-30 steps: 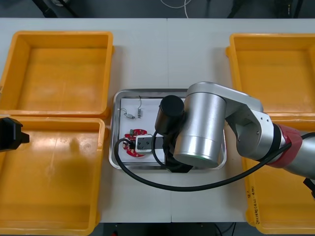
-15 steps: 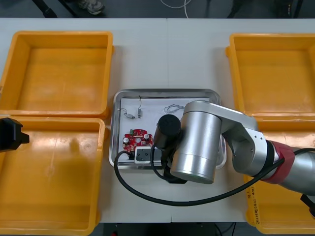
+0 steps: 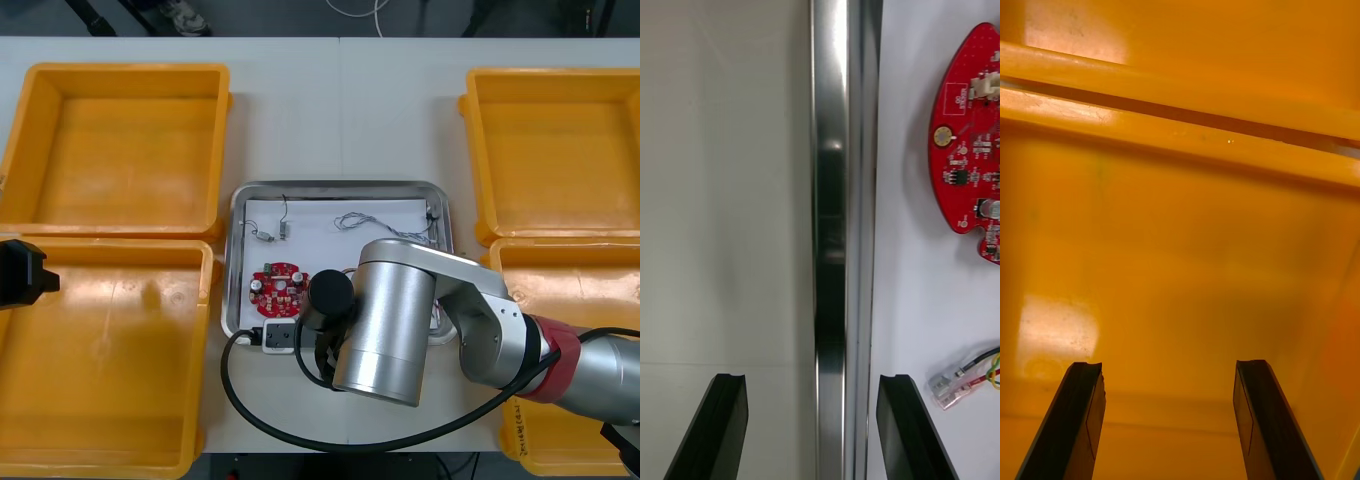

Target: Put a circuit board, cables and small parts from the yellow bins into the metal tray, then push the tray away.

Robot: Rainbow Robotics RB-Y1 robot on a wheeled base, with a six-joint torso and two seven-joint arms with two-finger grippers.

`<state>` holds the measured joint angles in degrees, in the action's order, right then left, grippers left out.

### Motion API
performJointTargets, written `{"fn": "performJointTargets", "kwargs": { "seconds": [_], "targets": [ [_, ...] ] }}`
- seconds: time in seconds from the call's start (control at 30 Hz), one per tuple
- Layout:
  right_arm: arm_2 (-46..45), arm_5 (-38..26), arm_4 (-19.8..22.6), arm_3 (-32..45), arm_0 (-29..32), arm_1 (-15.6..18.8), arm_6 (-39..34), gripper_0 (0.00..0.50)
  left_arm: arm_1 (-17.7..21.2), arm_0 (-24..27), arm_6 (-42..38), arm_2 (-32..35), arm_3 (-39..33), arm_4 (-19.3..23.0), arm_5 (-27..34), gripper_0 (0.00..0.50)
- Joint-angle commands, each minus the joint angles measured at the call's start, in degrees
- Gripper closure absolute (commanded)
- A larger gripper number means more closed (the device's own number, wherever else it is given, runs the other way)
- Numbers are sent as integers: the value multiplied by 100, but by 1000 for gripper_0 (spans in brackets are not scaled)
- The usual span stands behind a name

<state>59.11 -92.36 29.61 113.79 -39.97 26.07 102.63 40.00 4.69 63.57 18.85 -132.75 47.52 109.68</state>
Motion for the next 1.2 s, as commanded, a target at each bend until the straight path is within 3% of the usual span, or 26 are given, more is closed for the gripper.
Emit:
{"fn": "performJointTargets", "kwargs": {
  "seconds": [0.03, 0.8, 1.2],
  "targets": [
    [197, 69, -130, 29, 86, -102, 134, 0, 237, -118, 727, 171, -181, 38, 32, 0],
    [294, 342, -596, -261, 103, -252, 134, 0, 237, -118, 727, 171, -181, 38, 32, 0],
    [250, 271, -605, -252, 68, -217, 134, 0, 237, -118, 727, 171, -181, 38, 32, 0]
  ]
}}
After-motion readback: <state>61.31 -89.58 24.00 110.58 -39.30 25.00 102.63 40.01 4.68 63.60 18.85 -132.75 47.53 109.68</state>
